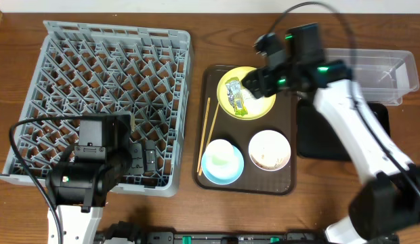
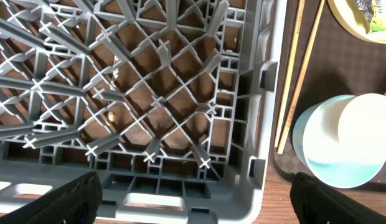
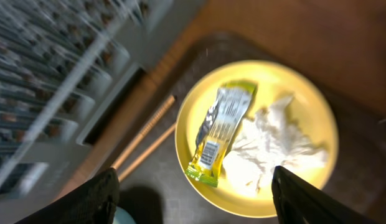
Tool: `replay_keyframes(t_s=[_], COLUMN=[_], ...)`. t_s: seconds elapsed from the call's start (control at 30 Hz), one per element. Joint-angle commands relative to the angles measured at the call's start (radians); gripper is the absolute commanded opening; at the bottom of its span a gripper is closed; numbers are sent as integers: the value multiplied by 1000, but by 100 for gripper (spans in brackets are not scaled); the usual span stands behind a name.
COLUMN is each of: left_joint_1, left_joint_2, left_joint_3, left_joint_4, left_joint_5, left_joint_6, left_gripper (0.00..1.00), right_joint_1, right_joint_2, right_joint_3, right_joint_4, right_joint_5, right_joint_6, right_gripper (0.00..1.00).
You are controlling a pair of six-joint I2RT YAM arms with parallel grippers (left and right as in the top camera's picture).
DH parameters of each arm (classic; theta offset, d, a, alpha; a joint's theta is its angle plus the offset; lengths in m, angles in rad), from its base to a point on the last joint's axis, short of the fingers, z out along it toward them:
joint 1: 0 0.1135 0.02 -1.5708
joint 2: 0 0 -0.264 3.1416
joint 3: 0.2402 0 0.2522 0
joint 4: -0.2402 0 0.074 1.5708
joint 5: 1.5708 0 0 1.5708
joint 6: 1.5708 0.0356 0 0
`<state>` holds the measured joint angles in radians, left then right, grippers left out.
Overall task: Sort waste into correct bins and load items into the dishwasher
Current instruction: 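Reach the right gripper to the yellow plate and grasp the snack wrapper, then carry the wrapper right and drop it into the clear plastic bin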
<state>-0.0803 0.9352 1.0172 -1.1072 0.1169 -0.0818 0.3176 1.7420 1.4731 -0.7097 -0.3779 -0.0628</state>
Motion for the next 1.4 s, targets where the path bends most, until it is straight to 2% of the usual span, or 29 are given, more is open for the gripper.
replay_keyframes(t_s=[0.0,0.1,0.53,0.67,0.77,0.93,1.07,1.2,1.37], left_joint_1=[-2,-2,-2,-2,-2,-2,-2,-2,-2], left_joint_2=[-1,-1,-1,-1,-1,-1,-1,-1,-1], left_joint_3=[24,24,23,23,23,23,23,23,23], left_joint_4=[-3,-3,-3,-3,-3,-3,-3,-3,-3], left_joint_5=[2,2,3,3,3,3,3,2,3], left_joint_6=[-10,-10,-10,-10,-10,-10,-9,-9,-9], left_gripper=[96,96,96,96,96,96,96,96,96], right_joint_1=[69,120,188,189,188,152,90,-11,-173], right_joint_2=[82,158,356,363,343,201,87,6,-13], right_joint_3=[17,17,17,18,18,19,19,19,19], right_joint_4=[9,30,127,124,120,108,85,31,-27], right_joint_5=[190,281,344,347,344,394,517,669,673], right_joint_6=[60,122,291,302,303,302,338,475,635], right_gripper=[76,75,58,22,1,1,1,1,1])
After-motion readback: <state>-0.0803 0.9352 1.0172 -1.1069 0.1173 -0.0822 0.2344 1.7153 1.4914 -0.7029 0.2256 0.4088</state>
